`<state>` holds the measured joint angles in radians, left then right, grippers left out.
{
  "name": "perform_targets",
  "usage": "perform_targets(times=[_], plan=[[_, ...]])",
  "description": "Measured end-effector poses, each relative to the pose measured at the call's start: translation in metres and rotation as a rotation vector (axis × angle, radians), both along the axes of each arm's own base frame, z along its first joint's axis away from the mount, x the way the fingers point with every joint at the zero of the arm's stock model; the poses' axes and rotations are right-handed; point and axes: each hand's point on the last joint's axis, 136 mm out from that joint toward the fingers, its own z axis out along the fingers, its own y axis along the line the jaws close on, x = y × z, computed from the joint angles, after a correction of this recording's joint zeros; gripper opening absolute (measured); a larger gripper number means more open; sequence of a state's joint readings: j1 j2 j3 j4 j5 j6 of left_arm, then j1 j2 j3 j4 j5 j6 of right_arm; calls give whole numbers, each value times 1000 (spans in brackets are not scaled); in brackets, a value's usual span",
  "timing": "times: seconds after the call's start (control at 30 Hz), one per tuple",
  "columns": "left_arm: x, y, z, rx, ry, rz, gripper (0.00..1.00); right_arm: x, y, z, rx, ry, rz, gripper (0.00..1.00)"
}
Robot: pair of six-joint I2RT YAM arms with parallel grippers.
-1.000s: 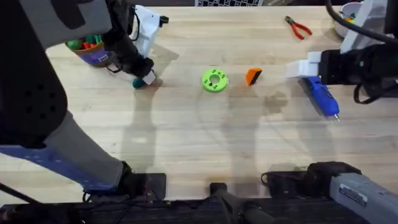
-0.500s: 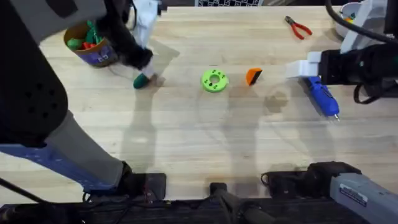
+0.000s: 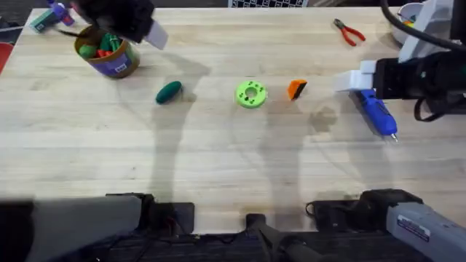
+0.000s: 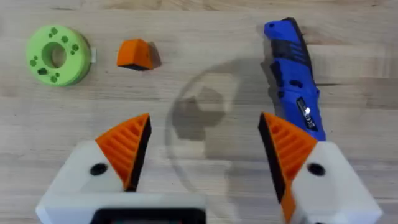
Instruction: Pick up the gripper from the table and insert it into the empty holder that is missing its gripper. Then pick up a screw, insert it into the mounting hole, and use the screwdriver to tighten it. Finally, clean up the table by picking up the vegetable and placing it into the bucket.
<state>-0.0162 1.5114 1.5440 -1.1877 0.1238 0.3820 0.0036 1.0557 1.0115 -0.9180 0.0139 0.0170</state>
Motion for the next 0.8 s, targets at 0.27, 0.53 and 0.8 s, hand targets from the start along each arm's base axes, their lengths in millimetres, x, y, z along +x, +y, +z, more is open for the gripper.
perform_targets(times=[0.27,0.53,0.8], plan=[[-69,17,12,16,-82,172,890,0,0,0,0,0,0,994],[-110,22,30,-14,-222,250,892,0,0,0,-1,0,2,994],[-126,23,36,-21,-238,263,894,0,0,0,-1,0,2,994]])
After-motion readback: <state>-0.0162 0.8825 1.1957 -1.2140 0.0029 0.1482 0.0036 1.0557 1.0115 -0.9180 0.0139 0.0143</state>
